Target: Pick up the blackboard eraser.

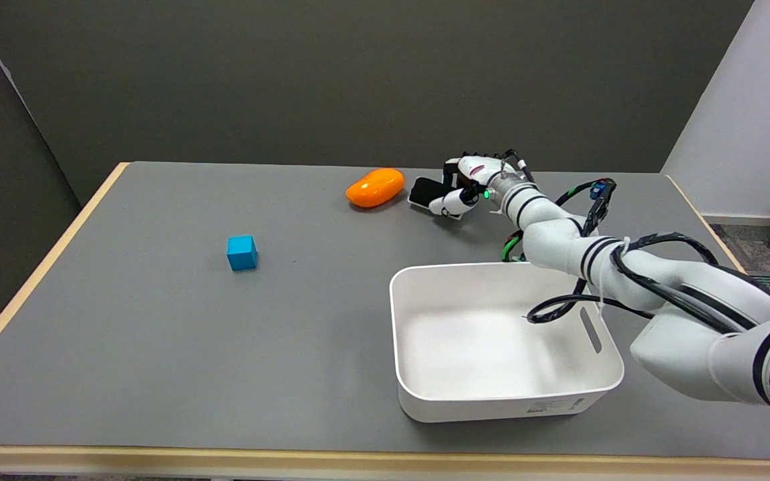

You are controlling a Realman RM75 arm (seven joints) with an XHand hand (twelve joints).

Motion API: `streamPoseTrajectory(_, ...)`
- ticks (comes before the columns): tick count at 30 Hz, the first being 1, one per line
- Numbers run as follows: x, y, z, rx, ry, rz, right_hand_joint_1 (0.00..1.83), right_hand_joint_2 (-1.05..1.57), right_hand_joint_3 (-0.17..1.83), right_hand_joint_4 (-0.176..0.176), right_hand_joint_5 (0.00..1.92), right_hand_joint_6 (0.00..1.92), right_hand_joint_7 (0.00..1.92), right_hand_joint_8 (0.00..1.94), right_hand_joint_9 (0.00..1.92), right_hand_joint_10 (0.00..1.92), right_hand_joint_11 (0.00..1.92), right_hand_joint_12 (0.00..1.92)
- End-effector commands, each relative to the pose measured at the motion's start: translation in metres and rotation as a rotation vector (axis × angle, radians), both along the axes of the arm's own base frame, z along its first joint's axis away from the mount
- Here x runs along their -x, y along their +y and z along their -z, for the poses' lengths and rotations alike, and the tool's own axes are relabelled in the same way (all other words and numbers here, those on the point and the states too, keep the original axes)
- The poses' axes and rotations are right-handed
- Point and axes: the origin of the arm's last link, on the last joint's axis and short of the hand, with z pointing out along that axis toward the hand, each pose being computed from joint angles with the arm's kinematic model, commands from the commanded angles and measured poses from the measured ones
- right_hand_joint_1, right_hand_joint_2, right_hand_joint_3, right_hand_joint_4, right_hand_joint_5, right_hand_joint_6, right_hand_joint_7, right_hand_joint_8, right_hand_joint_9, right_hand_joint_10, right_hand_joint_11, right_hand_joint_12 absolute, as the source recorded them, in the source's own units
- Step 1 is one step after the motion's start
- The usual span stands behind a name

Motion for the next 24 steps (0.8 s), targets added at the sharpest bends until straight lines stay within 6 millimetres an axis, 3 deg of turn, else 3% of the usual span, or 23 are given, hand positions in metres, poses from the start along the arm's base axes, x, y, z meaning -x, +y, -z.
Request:
streamPoseTrajectory(1,-0.011,0.008,-0.005,-0.01,-0.032,-0.078,0.83,1.21,0.28,0.103,0.58,1.61,0.64,1.2,0.57,1.11,0.25,1.36)
streamPoseTrajectory(8,-0.053,0.017,-0.02,-0.023,-0.029,-0.233,0.89,1.18,0.3,0.046,0.62,1.57,0.71,1.29,0.65,1.21,0.33,1.47)
streamPoseTrajectory(11,-0.075,0.03,-0.03,-0.028,-0.003,-0.321,0.93,1.17,0.32,-0.013,0.63,1.56,0.74,1.36,0.7,1.27,0.39,1.54)
streamPoseTrajectory(13,-0.089,0.045,-0.037,-0.027,0.013,-0.384,0.94,1.16,0.32,-0.024,0.63,1.56,0.75,1.39,0.72,1.29,0.41,1.56)
streamPoseTrajectory(15,-0.096,0.061,-0.046,-0.013,0.01,-0.432,1.18,1.12,0.31,-0.156,0.6,1.42,0.82,1.51,0.74,1.32,0.45,1.61)
streamPoseTrajectory(18,-0.105,0.085,-0.048,-0.016,0.002,-0.501,1.19,1.13,0.3,-0.176,0.59,1.4,0.82,1.54,0.76,1.34,0.45,1.68)
streamPoseTrajectory(24,-0.122,0.136,-0.054,-0.011,0.001,-0.631,1.18,1.17,0.26,-0.176,0.58,1.38,0.8,1.6,0.79,1.4,0.41,1.79)
